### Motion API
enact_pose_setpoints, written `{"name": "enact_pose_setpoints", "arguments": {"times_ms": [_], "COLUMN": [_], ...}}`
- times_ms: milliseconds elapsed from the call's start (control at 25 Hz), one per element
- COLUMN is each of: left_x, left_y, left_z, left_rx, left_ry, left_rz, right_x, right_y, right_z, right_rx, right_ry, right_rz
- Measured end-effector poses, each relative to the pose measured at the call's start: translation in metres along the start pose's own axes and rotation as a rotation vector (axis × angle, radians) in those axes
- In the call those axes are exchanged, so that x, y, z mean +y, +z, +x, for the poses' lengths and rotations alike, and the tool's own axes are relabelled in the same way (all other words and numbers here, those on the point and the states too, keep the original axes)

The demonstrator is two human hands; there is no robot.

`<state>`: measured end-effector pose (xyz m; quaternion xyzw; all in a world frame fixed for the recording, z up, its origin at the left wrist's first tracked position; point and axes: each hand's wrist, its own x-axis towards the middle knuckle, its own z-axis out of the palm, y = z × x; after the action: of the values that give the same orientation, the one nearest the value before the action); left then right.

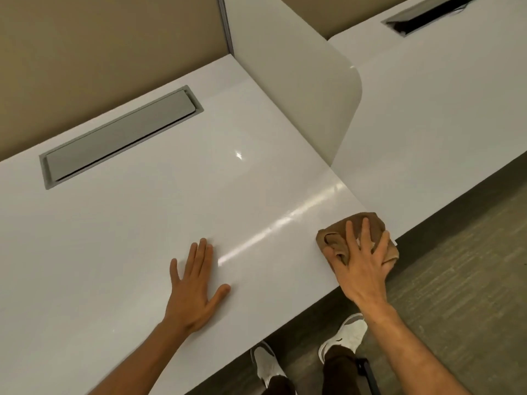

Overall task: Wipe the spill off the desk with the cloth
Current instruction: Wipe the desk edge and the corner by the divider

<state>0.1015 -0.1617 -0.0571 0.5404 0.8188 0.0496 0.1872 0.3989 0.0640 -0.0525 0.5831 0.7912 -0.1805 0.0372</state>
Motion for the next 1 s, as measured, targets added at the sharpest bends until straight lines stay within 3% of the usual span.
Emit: {"name": "enact_pose_setpoints", "arguments": {"times_ms": [200,520,800,1000], "left_x": [-0.022,-0.021,-0.022,-0.022], "left_y": [0.009,0.014,0.016,0.014], "left_z": [-0.004,-0.004,-0.002,-0.005], "left_rx": [-0.008,0.018,0.027,0.067], "left_ry": [-0.059,-0.058,-0.059,-0.081], "left_rz": [0.071,0.067,0.042,-0.035], "right_x": [-0.026,-0.115,-0.240,-0.274], "right_y": [0.006,0.006,0.033,0.054], "right_z": [0.040,0.114,0.144,0.105], "right_rx": [0.057,0.124,0.090,0.037], "right_ry": [0.073,-0.056,-0.366,-0.643], "right_rz": [-0.122,-0.129,-0.129,-0.186]}}
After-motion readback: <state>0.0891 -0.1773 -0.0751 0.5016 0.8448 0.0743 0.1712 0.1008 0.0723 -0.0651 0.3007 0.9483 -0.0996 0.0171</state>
